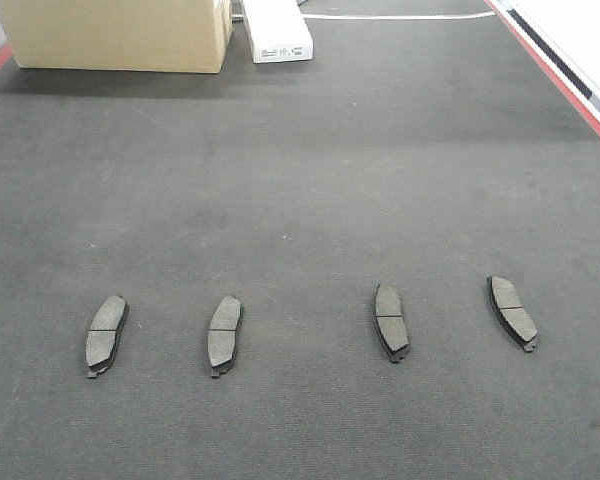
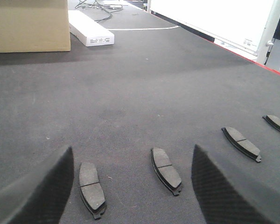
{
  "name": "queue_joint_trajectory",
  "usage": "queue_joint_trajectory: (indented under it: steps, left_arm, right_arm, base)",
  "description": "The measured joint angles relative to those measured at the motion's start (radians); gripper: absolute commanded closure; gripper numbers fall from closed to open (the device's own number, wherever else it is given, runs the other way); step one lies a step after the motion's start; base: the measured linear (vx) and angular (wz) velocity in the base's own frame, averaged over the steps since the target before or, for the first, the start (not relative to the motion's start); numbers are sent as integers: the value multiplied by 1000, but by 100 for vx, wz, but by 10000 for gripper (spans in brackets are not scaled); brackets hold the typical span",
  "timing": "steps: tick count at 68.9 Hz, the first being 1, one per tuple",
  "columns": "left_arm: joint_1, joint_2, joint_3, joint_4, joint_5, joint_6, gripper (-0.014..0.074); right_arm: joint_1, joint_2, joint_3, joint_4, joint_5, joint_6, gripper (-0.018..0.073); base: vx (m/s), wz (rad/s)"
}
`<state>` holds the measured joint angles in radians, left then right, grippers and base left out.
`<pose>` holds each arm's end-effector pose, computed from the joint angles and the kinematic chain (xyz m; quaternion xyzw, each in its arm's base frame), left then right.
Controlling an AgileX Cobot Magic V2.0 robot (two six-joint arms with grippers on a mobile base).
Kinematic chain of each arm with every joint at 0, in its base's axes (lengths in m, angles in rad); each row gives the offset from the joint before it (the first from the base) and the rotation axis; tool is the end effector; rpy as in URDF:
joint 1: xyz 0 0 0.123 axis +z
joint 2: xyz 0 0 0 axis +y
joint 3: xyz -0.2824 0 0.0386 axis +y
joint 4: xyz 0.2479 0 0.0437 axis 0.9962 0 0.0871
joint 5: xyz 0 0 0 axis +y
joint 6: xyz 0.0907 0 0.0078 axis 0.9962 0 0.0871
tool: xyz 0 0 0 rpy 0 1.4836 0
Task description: Move and align brake pads A on conveyor
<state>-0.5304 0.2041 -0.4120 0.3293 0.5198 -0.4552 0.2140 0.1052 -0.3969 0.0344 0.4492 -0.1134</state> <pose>0.0530 -0.0141 0.2939 0.0894 0.7685 -0.1567 0.6138 0.0377 0.0096 0.2977 -0.1130 0.7227 0.0503 0.6801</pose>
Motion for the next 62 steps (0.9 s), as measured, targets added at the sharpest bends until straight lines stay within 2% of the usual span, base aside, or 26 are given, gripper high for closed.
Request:
queue_joint_trajectory:
  steps: [7,15,24,25,28,29,62]
  left_arm:
    - [0,0,0,0,0,0,96]
    - [0,0,0,0,0,0,197]
    - [0,0,0,0,0,0,448]
    - [0,0,0,0,0,0,508]
    - [0,0,0,0,0,0,596]
    - [0,0,0,0,0,0,605]
    - [0,0,0,0,4,1,603]
  right_arm:
    - [0,0,0,0,-12,0,121]
    - [0,0,0,1,-13,0,212]
    - [0,0,0,2,-13,0,447]
    - [0,0,0,2,-13,0,473]
    - [0,0,0,2,-13,0,566]
    - [0,0,0,2,-13,0,576]
    - [0,0,0,7,-12,2,568]
  base:
    - [0,0]
    - [0,0]
    - [0,0]
    - [0,0]
    - [0,0]
    - [0,0]
    - [0,0]
